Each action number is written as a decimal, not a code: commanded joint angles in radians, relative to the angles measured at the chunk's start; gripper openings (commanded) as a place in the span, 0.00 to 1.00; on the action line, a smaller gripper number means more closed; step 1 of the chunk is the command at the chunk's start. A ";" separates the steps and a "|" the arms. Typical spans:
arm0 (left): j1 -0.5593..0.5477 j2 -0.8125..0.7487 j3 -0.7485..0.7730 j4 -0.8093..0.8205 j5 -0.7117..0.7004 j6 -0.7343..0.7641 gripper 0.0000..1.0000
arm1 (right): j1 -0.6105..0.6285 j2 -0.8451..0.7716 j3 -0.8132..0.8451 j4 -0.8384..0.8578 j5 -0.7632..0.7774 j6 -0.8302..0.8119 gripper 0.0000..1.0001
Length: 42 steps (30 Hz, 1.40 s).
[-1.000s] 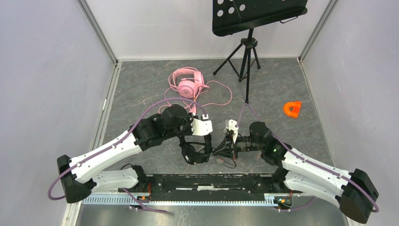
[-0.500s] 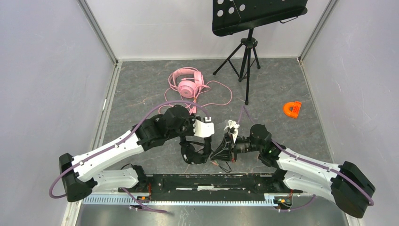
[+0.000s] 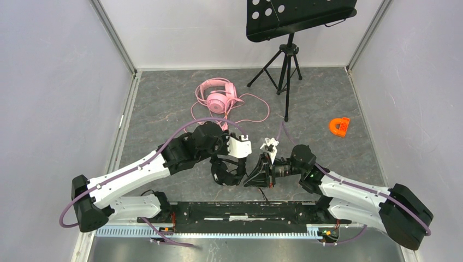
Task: Wrap the headphones
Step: Wrap the headphones cable around the headphones.
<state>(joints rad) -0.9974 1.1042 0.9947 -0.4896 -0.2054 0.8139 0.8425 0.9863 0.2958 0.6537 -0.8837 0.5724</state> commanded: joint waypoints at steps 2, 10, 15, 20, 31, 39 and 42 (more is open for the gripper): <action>0.021 -0.004 -0.006 0.059 -0.179 0.089 0.02 | 0.015 0.004 -0.015 0.189 -0.136 0.081 0.10; 0.021 0.004 0.020 0.053 -0.313 -0.061 0.02 | 0.015 0.038 -0.028 0.441 -0.076 0.290 0.18; 0.021 0.009 0.053 0.027 -0.401 -0.222 0.02 | 0.015 0.111 -0.025 0.725 0.002 0.491 0.18; 0.020 -0.016 0.075 -0.007 -0.405 -0.416 0.02 | 0.015 0.195 0.011 0.802 0.072 0.546 0.17; 0.021 -0.020 0.128 -0.145 -0.464 -0.865 0.02 | 0.006 0.274 0.082 0.732 0.266 0.529 0.18; 0.021 -0.028 0.171 -0.239 -0.485 -1.186 0.02 | 0.007 0.226 0.065 0.573 0.374 0.452 0.20; 0.021 -0.028 0.160 -0.220 -0.472 -1.271 0.02 | 0.007 0.191 0.071 0.482 0.398 0.407 0.21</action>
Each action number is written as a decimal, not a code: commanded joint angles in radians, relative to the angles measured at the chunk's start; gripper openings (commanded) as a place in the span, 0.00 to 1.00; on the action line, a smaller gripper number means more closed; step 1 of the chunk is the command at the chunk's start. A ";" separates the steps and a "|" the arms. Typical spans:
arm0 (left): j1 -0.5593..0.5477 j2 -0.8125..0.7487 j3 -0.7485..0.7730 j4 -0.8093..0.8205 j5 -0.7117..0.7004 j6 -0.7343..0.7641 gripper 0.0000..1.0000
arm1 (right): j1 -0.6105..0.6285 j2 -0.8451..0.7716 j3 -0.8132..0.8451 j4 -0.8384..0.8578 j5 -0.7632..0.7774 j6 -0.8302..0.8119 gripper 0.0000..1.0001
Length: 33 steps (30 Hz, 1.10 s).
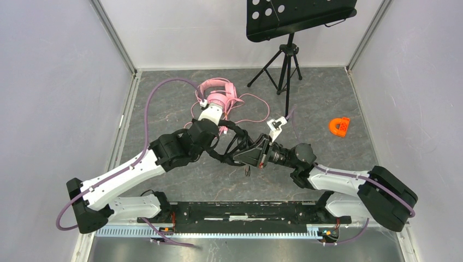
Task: Wrap the headphones
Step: Wrap the headphones cable around the headphones.
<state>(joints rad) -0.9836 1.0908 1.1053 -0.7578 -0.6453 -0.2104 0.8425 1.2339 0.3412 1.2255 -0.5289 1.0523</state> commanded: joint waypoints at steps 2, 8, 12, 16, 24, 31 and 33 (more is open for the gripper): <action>0.007 -0.015 0.036 0.065 -0.017 -0.289 0.02 | 0.010 -0.089 0.023 -0.157 0.083 -0.107 0.22; 0.007 -0.033 -0.014 0.129 -0.013 -0.377 0.02 | 0.019 -0.158 0.041 -0.333 0.144 -0.205 0.20; 0.007 -0.037 -0.034 0.152 -0.039 -0.409 0.02 | 0.031 -0.180 0.070 -0.401 0.166 -0.242 0.16; 0.007 -0.010 -0.033 0.141 -0.074 -0.399 0.02 | 0.052 -0.197 0.123 -0.503 0.202 -0.296 0.15; 0.008 0.017 -0.051 0.162 -0.067 -0.436 0.02 | 0.077 -0.174 0.230 -0.625 0.228 -0.351 0.13; 0.011 -0.027 -0.064 0.208 -0.054 -0.519 0.02 | 0.123 -0.166 0.234 -0.685 0.283 -0.369 0.16; 0.013 -0.044 -0.059 0.213 -0.054 -0.545 0.02 | 0.133 -0.174 0.230 -0.699 0.307 -0.365 0.19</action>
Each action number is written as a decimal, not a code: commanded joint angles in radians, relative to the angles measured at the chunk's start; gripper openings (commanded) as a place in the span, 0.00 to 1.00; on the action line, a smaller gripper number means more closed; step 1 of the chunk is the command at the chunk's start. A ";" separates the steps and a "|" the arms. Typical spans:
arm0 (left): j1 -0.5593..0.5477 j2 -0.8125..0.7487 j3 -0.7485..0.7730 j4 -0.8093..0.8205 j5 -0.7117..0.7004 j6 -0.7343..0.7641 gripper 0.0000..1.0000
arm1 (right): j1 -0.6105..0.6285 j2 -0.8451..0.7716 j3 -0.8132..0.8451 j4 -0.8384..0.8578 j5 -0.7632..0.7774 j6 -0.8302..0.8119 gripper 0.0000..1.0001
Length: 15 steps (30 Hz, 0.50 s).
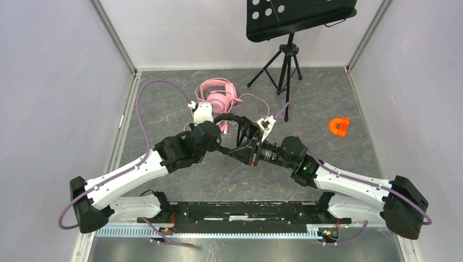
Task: Wrap the headphones
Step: Wrap the headphones cable around the headphones.
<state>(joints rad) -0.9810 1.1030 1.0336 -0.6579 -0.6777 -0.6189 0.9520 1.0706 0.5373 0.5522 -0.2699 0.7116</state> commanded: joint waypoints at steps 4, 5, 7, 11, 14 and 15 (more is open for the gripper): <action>0.012 -0.086 0.014 0.131 -0.021 -0.168 0.02 | 0.046 -0.032 0.032 -0.045 0.077 -0.033 0.21; 0.013 -0.094 0.011 0.140 -0.020 -0.174 0.02 | 0.049 -0.036 0.031 -0.049 0.089 -0.040 0.22; 0.014 -0.105 0.004 0.157 -0.011 -0.183 0.02 | 0.051 -0.035 0.032 -0.060 0.103 -0.048 0.23; 0.016 -0.118 -0.005 0.175 0.003 -0.207 0.02 | 0.057 -0.017 0.041 -0.077 0.099 -0.062 0.22; 0.018 -0.121 -0.006 0.183 0.007 -0.222 0.02 | 0.069 -0.017 0.037 -0.087 0.124 -0.075 0.20; 0.018 -0.124 -0.007 0.187 0.009 -0.225 0.02 | 0.075 -0.017 0.036 -0.092 0.128 -0.079 0.20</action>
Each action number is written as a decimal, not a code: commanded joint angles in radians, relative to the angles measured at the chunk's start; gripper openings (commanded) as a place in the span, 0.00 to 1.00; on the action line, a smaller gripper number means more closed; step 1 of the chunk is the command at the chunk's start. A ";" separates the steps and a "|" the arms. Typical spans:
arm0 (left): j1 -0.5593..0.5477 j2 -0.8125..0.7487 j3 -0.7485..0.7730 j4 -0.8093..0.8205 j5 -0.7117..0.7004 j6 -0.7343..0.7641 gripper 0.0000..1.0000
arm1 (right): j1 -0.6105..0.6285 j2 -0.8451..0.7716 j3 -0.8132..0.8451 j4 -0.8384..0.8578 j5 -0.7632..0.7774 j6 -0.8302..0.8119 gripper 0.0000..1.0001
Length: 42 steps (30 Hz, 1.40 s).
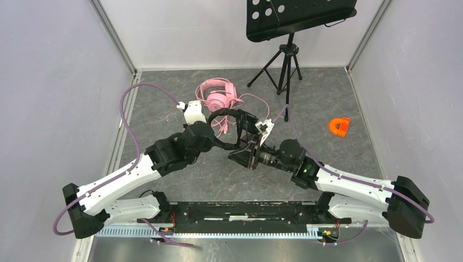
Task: Wrap the headphones
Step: Wrap the headphones cable around the headphones.
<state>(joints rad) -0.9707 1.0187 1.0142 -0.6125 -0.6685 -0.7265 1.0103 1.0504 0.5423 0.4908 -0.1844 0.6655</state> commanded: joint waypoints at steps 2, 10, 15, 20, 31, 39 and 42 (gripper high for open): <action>0.009 -0.042 0.011 0.151 0.004 -0.126 0.02 | 0.025 0.006 0.038 -0.050 0.054 -0.045 0.20; 0.012 -0.054 -0.003 0.206 0.020 -0.146 0.02 | 0.049 -0.020 0.055 -0.132 0.116 -0.094 0.26; 0.014 -0.066 -0.007 0.223 0.055 -0.167 0.02 | 0.050 -0.052 0.041 -0.161 0.160 -0.129 0.29; 0.013 -0.097 -0.028 0.261 0.101 -0.183 0.02 | 0.049 -0.075 0.027 -0.161 0.217 -0.204 0.30; 0.013 -0.135 -0.031 0.271 0.169 -0.203 0.02 | 0.050 -0.116 -0.052 0.010 0.187 -0.430 0.30; 0.013 -0.132 -0.038 0.313 0.193 -0.203 0.02 | 0.050 -0.146 -0.058 0.000 0.129 -0.511 0.37; 0.012 -0.126 -0.036 0.319 0.197 -0.205 0.02 | 0.049 -0.178 -0.074 -0.020 0.140 -0.514 0.39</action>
<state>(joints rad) -0.9554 0.9134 0.9653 -0.4320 -0.4957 -0.8570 1.0584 0.9192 0.4877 0.4603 -0.0341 0.1921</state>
